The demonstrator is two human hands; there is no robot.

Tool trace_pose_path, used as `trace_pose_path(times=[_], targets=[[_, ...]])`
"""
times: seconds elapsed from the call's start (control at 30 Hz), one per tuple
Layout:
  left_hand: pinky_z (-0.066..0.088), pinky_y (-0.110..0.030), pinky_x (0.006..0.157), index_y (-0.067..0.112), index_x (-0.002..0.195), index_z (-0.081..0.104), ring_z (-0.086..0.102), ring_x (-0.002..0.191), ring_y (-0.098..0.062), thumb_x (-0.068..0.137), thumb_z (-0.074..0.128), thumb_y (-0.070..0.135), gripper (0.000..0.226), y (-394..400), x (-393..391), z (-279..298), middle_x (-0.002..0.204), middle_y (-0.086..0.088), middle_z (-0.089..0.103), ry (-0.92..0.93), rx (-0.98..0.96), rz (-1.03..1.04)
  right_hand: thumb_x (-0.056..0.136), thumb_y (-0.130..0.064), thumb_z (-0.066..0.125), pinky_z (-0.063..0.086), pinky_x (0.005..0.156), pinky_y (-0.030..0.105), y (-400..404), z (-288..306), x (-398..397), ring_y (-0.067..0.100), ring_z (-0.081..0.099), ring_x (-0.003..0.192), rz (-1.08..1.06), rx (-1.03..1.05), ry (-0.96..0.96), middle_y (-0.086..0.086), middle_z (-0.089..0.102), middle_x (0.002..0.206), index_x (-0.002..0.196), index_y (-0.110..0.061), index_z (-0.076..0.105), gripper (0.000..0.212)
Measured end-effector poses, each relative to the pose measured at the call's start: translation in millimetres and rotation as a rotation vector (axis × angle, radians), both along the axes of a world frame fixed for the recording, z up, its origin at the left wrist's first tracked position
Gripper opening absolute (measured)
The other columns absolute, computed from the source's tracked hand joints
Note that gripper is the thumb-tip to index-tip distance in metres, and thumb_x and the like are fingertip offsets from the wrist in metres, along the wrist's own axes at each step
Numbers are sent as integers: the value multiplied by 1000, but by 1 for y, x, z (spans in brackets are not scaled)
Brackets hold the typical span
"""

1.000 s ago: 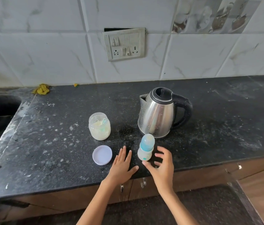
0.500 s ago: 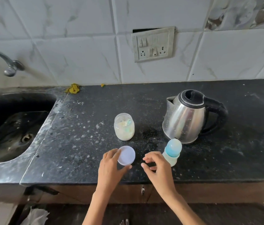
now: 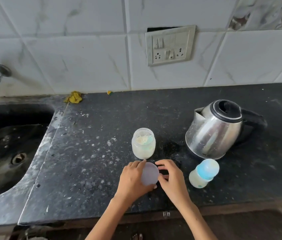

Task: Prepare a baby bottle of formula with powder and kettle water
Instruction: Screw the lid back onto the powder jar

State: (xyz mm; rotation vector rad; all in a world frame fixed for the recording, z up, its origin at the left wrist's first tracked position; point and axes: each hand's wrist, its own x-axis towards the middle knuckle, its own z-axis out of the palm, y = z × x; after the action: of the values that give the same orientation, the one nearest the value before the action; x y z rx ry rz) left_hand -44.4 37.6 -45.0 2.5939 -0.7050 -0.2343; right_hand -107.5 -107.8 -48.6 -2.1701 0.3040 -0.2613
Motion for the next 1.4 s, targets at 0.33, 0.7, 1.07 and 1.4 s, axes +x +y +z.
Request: trace_pose_path(times=[0.33, 0.7, 1.07, 1.4], targets=[[55, -22, 72, 21, 119, 52, 69, 86, -2, 58, 82, 60, 79, 19, -4, 59, 95, 4, 74, 631, -666, 232, 69, -28, 85, 39, 106, 20, 3, 48, -12, 5, 44, 132, 270, 49, -112, -11, 45, 140, 138, -18, 41, 83], [49, -33, 85, 21, 138, 37, 57, 107, -11, 72, 60, 65, 82, 17, 16, 54, 115, 10, 62, 177, -472, 346, 67, -31, 85, 48, 100, 34, -24, 84, 38, 4, 45, 123, 216, -73, -58, -9, 42, 133, 144, -32, 32, 93], [47, -35, 94, 36, 124, 49, 50, 115, -8, 60, 86, 47, 75, -19, 63, 16, 120, 20, 56, 153, -616, 336, 64, -21, 81, 50, 90, 35, -25, 100, 122, 20, 53, 115, 345, -401, 286, -4, 44, 133, 137, -29, 45, 81], [42, -21, 80, 41, 109, 52, 53, 104, -4, 53, 90, 40, 69, -9, 58, 4, 109, 19, 56, 118, -645, 369, 63, -23, 84, 51, 90, 35, -8, 106, 119, 19, 51, 117, 482, -540, 359, -3, 44, 131, 135, -31, 47, 81]])
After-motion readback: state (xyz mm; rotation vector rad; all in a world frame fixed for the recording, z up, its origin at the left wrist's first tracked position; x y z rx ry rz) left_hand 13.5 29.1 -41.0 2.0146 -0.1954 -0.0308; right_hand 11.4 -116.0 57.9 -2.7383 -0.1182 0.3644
